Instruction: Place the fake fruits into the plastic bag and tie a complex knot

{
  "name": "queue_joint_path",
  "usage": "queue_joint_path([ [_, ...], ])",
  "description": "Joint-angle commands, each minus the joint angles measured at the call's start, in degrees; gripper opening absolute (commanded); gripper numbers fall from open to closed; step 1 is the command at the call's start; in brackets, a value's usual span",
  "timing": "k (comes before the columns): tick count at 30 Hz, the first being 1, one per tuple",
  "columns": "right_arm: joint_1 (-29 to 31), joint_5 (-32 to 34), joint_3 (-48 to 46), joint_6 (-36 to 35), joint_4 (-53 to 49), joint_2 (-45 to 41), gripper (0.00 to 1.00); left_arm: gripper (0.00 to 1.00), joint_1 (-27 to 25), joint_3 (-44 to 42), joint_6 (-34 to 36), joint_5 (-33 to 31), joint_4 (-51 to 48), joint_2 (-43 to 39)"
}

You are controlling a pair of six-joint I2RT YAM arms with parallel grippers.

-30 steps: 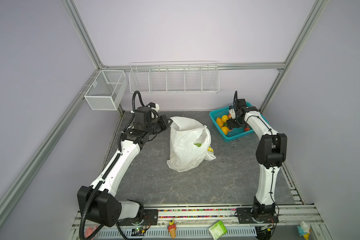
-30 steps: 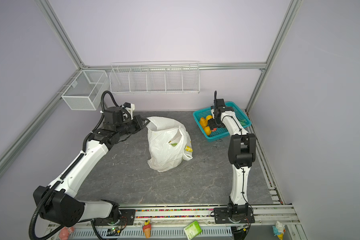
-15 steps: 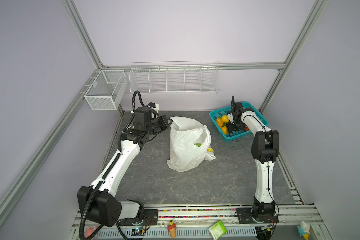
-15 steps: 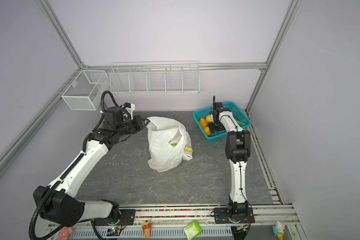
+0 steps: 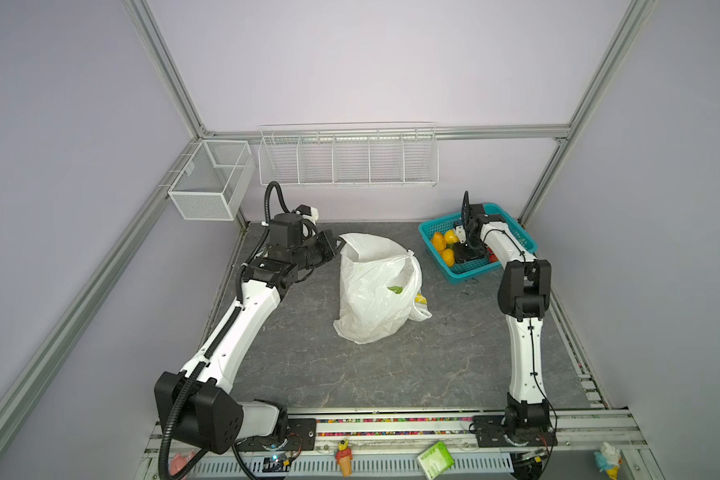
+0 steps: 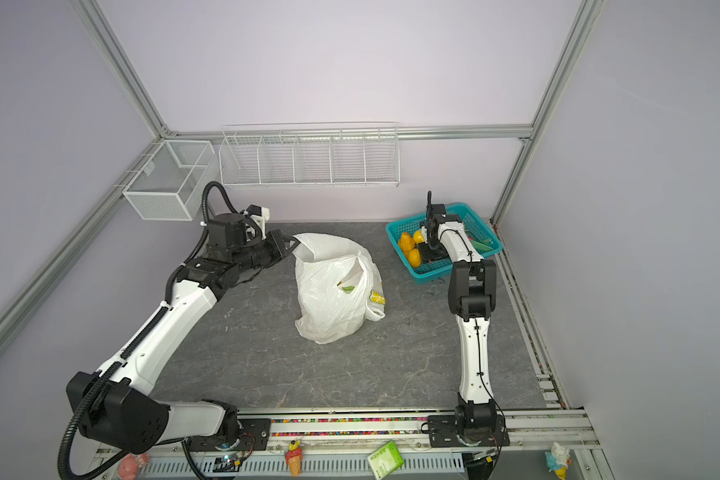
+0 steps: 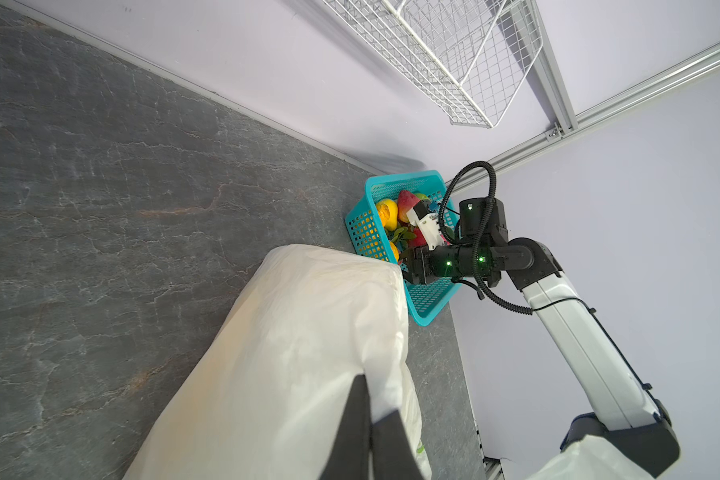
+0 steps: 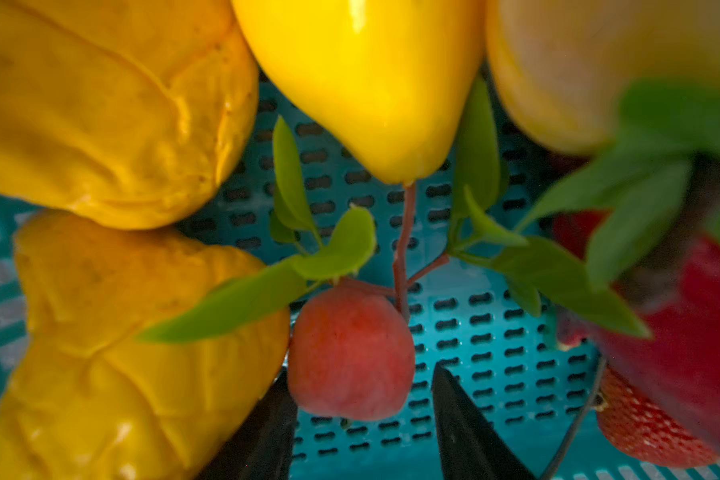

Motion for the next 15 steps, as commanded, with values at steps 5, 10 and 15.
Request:
queue_joint_path([
  [5, -0.5, -3.2, 1.2, 0.2, -1.9, 1.5, 0.50, 0.00, 0.6, 0.0, 0.7, 0.5, 0.5, 0.2],
  [10, -0.8, -4.2, 1.3, 0.6, -2.6, 0.7, 0.43, 0.00, 0.6, 0.0, 0.7, 0.4, 0.5, 0.1],
  [15, -1.0, -6.5, 0.6, 1.1, -2.0, -2.7, 0.39, 0.00, 0.7, 0.0, 0.7, 0.4, 0.5, 0.0],
])
